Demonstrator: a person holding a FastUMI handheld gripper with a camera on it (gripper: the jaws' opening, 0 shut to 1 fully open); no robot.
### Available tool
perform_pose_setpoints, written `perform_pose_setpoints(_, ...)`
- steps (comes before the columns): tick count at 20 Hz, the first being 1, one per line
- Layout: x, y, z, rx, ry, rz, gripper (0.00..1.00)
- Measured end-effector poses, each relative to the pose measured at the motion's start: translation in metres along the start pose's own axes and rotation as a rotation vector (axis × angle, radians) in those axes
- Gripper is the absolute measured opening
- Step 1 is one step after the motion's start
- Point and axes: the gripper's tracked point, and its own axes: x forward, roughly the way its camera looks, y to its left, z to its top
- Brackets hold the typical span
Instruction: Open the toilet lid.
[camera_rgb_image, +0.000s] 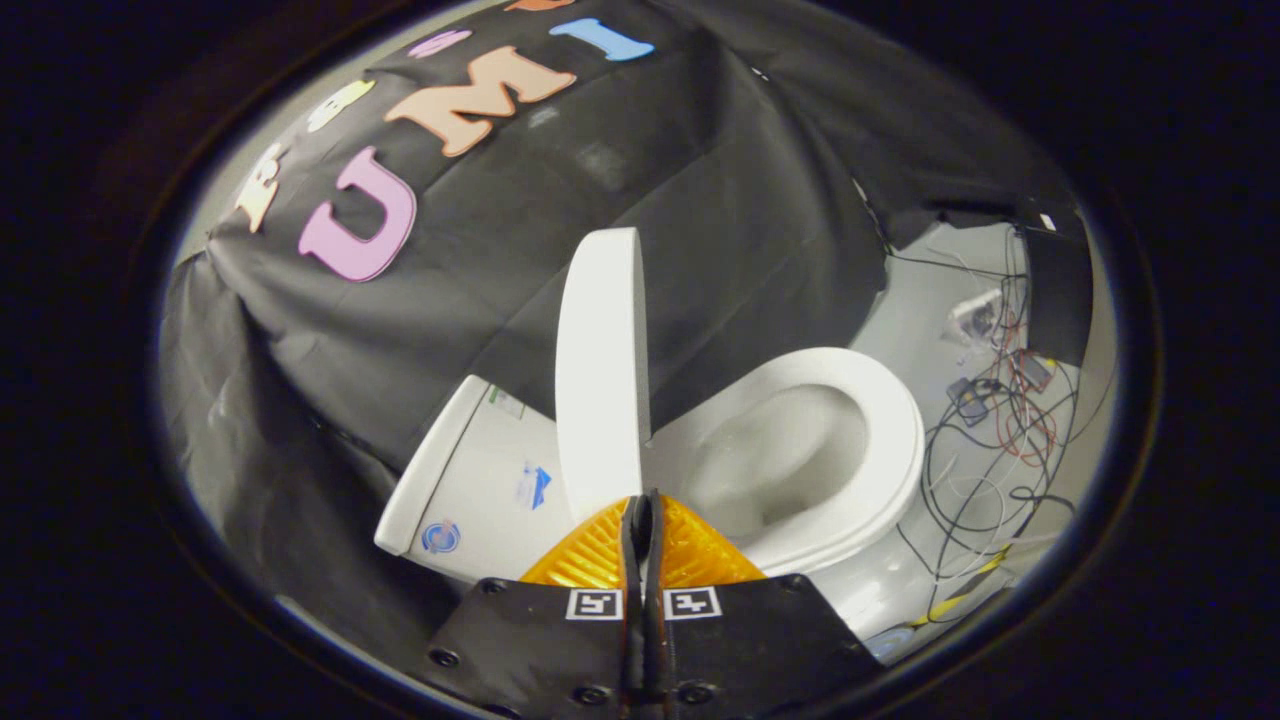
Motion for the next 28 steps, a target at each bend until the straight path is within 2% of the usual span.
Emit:
perform_pose_setpoints(8,0.001,0.047,0.001,-0.169,-0.030,0.012,0.01)
perform_pose_setpoints(15,0.001,0.070,0.001,-0.325,-0.078,-0.035,0.01)
perform_pose_setpoints(17,0.000,0.071,-0.001,-0.366,-0.053,-0.059,0.01)
perform_pose_setpoints(28,0.004,0.117,-0.012,-0.484,-0.060,-0.099,0.01)
